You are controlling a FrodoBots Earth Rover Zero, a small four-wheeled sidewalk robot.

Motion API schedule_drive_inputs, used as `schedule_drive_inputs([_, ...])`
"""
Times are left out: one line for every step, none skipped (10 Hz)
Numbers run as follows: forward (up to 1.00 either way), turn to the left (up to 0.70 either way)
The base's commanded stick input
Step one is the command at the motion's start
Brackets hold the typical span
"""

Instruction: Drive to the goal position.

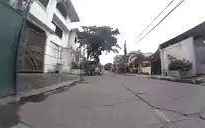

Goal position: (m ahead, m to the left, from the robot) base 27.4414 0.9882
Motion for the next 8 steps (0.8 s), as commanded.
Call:
schedule_drive_inputs([1.00,-0.28])
schedule_drive_inputs([1.00,0.00])
schedule_drive_inputs([1.00,0.00])
schedule_drive_inputs([1.00,0.00])
schedule_drive_inputs([1.00,0.00])
schedule_drive_inputs([1.00,0.00])
schedule_drive_inputs([1.00,0.00])
schedule_drive_inputs([1.00,0.00])
